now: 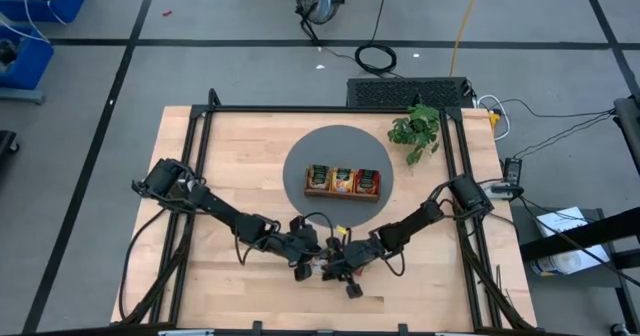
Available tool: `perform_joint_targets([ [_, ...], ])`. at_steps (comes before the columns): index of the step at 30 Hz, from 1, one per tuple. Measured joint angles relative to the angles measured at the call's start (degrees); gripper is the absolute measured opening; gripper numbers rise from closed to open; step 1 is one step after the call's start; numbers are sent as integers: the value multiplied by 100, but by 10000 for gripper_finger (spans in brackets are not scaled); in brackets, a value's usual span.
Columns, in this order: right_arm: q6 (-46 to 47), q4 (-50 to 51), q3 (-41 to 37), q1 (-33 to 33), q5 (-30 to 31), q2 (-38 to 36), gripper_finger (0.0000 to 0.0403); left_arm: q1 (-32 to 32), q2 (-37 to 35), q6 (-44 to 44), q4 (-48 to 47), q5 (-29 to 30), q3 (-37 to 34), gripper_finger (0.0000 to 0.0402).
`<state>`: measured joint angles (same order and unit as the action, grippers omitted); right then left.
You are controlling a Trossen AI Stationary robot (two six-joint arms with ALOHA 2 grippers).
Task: Pick & Place Tea
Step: Put the brown tea bag into the left slot of the wooden organizer
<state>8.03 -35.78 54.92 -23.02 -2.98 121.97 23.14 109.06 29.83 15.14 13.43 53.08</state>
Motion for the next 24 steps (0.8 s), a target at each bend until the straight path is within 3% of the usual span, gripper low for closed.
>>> perform_joint_targets([
  [4, 67, 160, -29, 17, -3, 4, 0, -58, -83, -61, -64, -23, 0, 89],
  [9, 99, 360, -33, 19, -27, 11, 0, -162, -389, 16, -405, -18, 4, 153],
  [17, 91, 550, -42, 19, -7, 24, 0, -407, -614, 1118, -1196, -268, 4, 267],
  [24, 74, 670, -44, 19, -5, 26, 0, -521, -494, 1461, -1135, -526, 7, 302],
])
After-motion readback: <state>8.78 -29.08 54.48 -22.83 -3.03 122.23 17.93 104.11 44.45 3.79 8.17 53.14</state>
